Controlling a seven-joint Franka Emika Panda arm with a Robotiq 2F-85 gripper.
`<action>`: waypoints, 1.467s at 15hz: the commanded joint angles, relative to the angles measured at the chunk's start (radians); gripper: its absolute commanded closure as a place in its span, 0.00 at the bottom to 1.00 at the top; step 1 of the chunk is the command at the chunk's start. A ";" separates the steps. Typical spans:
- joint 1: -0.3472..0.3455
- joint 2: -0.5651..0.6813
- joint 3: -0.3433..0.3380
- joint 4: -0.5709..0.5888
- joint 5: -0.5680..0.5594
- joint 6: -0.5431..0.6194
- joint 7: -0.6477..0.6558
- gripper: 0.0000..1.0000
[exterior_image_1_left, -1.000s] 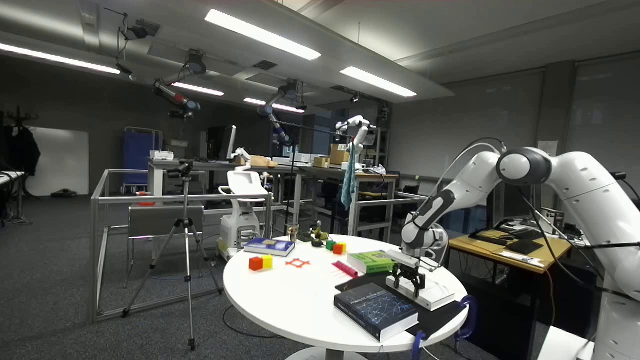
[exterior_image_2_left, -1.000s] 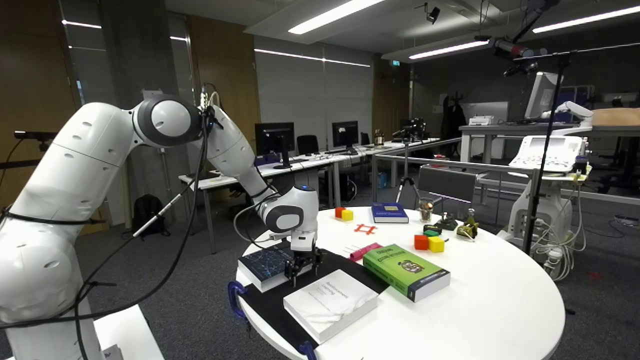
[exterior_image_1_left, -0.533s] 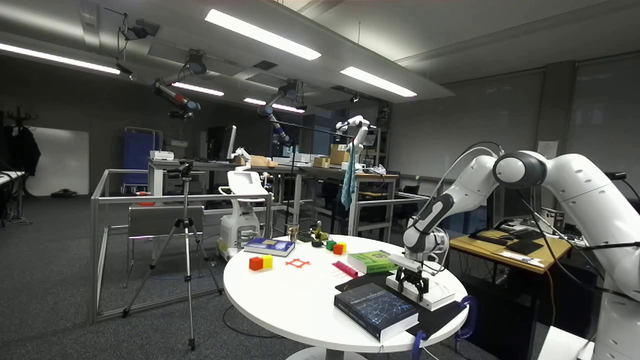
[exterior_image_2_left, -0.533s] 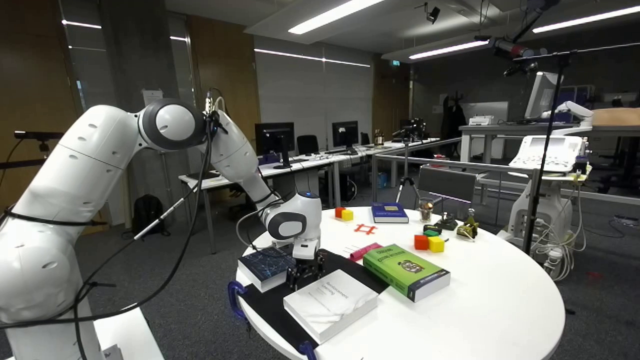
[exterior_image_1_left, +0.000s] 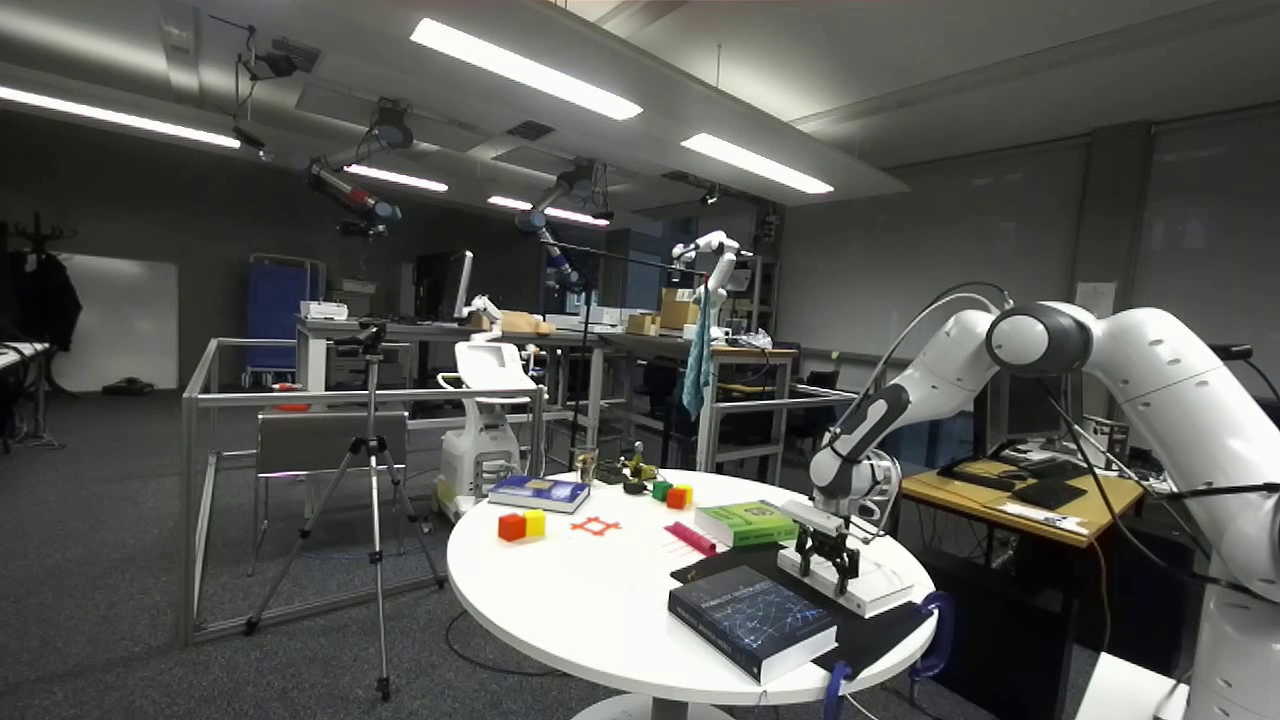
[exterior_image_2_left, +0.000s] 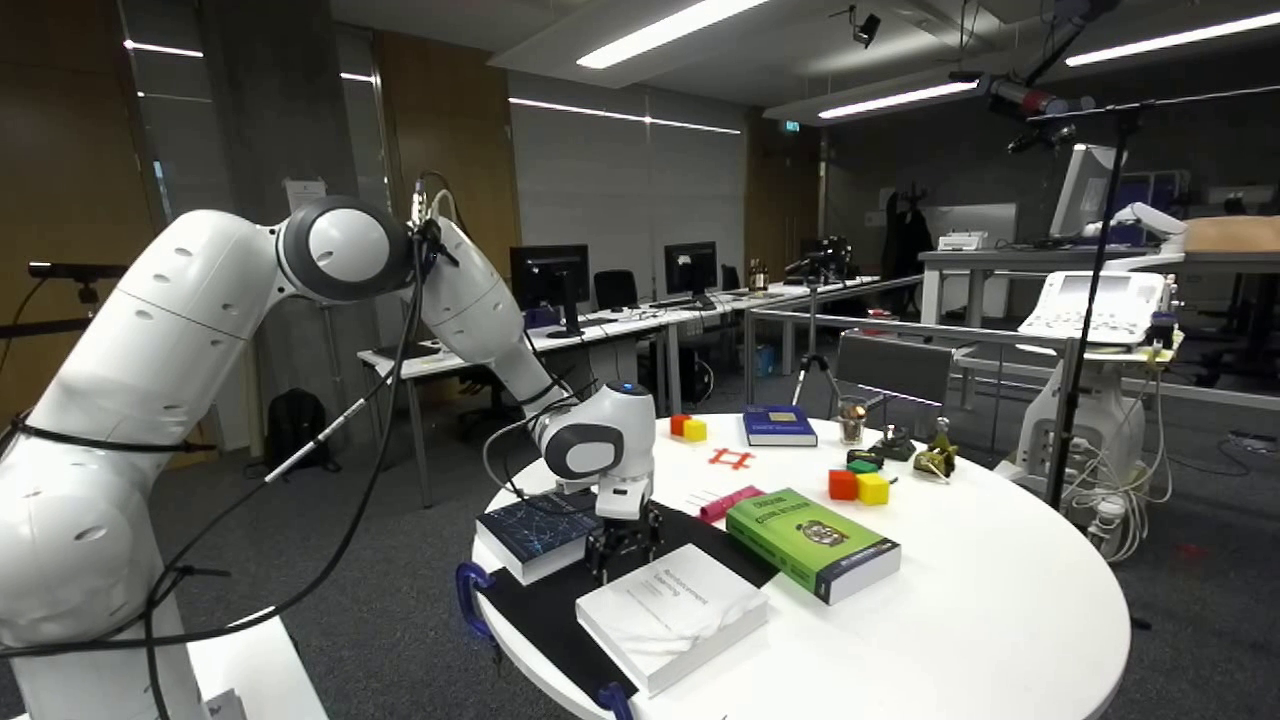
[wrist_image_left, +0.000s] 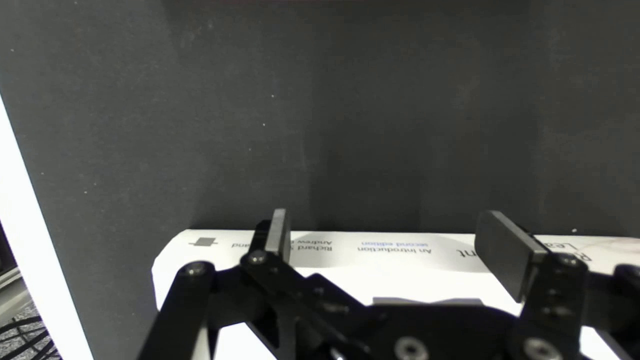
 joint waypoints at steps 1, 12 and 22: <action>-0.042 -0.017 0.003 0.018 0.032 -0.030 -0.034 0.00; -0.120 -0.018 -0.014 0.014 0.039 -0.036 -0.081 0.00; -0.170 -0.022 -0.034 0.030 0.067 -0.042 -0.078 0.00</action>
